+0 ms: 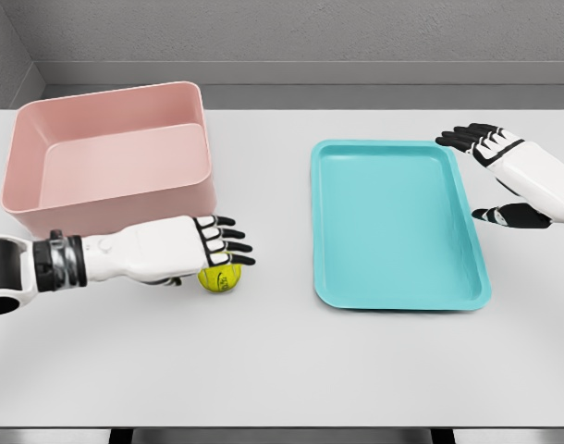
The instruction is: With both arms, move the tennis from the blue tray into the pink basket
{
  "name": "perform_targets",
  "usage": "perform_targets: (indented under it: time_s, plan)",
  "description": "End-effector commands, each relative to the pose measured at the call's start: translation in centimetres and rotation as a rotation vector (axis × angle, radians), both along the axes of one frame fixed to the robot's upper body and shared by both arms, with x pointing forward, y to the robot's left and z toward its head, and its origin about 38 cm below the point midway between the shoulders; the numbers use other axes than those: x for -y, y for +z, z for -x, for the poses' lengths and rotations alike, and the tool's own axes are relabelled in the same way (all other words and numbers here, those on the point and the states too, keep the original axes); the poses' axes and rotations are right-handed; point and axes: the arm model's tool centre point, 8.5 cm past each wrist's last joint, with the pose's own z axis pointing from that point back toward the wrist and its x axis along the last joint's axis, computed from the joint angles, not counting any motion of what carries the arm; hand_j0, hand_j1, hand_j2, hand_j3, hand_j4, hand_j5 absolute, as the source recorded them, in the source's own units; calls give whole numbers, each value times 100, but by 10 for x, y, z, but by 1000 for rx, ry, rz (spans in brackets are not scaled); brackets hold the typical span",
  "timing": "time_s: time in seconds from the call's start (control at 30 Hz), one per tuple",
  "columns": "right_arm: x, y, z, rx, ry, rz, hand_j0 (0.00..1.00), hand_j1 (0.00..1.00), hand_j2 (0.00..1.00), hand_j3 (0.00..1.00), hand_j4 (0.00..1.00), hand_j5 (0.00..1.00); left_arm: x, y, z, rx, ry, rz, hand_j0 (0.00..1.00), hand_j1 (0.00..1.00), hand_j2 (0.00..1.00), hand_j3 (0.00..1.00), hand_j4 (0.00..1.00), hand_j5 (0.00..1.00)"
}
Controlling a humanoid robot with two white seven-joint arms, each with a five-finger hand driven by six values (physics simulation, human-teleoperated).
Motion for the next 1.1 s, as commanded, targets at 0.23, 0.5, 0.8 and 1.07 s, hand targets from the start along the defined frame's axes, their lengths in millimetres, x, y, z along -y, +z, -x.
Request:
perform_targets:
  time_s: [0.23, 0.5, 0.8, 1.07]
  plan:
    - [6, -5, -5, -20, -17, -17, 100, 100, 100, 100, 100, 100, 2, -9, -2, -27, 8, 5, 100, 100, 100, 100, 100, 100]
    - [6, -6, -4, -22, -16, -18, 100, 100, 100, 100, 100, 100, 2, -19, -9, -50, 28, 3, 100, 100, 100, 100, 100, 100]
    - [6, -6, -4, -23, -18, -18, 100, 100, 100, 100, 100, 100, 8, -24, -12, -60, 22, 6, 100, 100, 100, 100, 100, 100]
    - [6, -6, -3, -24, -18, -18, 100, 100, 100, 100, 100, 100, 10, -26, -11, -66, 16, 6, 100, 100, 100, 100, 100, 100]
